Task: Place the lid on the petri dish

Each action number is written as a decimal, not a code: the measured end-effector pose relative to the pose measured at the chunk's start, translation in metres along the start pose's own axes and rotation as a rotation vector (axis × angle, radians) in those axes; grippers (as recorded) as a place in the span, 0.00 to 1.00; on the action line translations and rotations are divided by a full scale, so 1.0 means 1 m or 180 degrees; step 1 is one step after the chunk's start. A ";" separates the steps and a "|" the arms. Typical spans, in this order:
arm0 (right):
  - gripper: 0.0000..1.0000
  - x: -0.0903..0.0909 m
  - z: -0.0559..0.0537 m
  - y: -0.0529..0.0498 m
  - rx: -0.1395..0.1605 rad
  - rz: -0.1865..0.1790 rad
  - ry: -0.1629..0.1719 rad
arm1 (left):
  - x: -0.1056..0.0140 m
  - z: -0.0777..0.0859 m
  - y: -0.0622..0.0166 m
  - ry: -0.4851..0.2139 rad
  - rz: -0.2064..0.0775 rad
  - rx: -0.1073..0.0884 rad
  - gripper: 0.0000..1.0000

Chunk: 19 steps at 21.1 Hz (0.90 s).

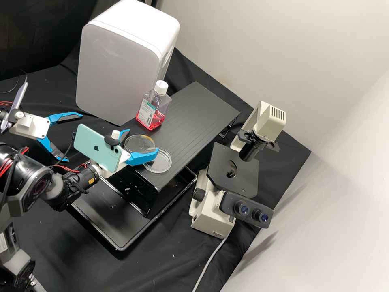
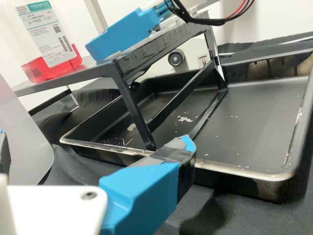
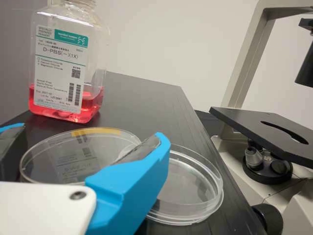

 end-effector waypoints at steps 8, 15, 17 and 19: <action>0.00 0.000 0.002 0.001 0.0005 0.0015 -0.0021 | 0.000 0.000 0.0000 0.0000 0.0000 0.0000 1.00; 0.00 0.000 0.003 0.002 0.0004 0.0023 -0.0032 | 0.000 0.000 0.0000 0.0000 0.0000 0.0000 1.00; 0.00 0.001 0.005 0.004 0.0007 0.0050 -0.0058 | 0.000 0.000 0.0000 0.0000 0.0000 0.0000 1.00; 0.00 -0.001 0.010 0.008 0.0009 0.0093 -0.0123 | 0.000 0.000 0.0000 0.0000 0.0000 0.0000 1.00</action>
